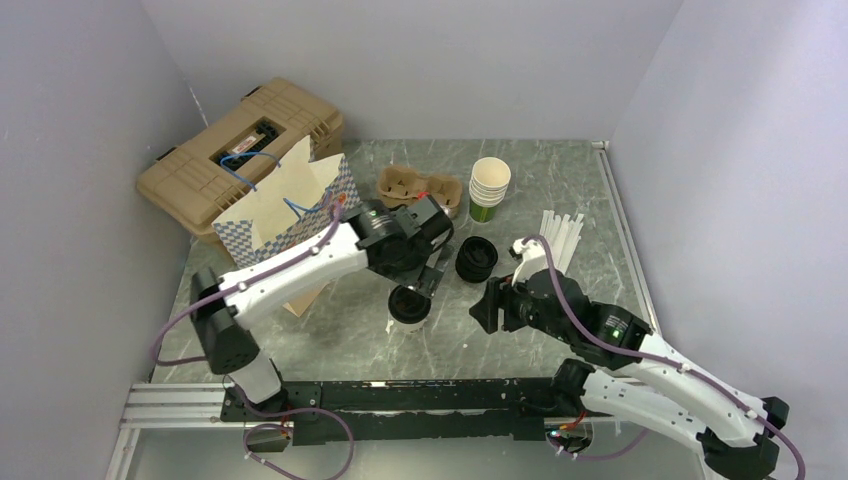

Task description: Pack the takeout coffee

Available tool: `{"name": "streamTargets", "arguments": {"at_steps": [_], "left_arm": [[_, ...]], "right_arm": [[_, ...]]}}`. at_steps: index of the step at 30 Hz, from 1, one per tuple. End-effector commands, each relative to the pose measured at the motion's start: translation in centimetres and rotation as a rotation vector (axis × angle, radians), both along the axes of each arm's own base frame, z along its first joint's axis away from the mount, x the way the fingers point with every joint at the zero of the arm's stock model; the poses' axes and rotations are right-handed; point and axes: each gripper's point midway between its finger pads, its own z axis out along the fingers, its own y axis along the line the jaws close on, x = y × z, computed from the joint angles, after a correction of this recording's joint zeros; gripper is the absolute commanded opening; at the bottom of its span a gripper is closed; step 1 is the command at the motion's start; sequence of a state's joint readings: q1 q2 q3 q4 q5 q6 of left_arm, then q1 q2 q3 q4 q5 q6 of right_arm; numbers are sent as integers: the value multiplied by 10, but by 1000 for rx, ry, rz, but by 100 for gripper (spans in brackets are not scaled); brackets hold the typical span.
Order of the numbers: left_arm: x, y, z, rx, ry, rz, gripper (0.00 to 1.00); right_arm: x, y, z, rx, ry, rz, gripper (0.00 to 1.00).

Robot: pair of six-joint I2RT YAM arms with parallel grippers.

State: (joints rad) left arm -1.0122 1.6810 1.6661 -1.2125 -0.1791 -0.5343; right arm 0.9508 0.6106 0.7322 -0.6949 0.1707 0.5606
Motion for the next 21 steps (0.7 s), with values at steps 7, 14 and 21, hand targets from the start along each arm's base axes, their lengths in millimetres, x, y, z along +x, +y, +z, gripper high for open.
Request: {"name": "streamTargets", "arguments": {"at_steps": [7,14,21], "left_arm": [[-3,27,31,-99,-130,89,95],[-4,41,13,-107,-150,154,86],[3,50,5,-165,-143,187,81]], "right_arm": [[15,31,29,32,-28,44,56],[29,53,37,-16,-20,60,50],[38,78,35,-54,8,86,47]]}}
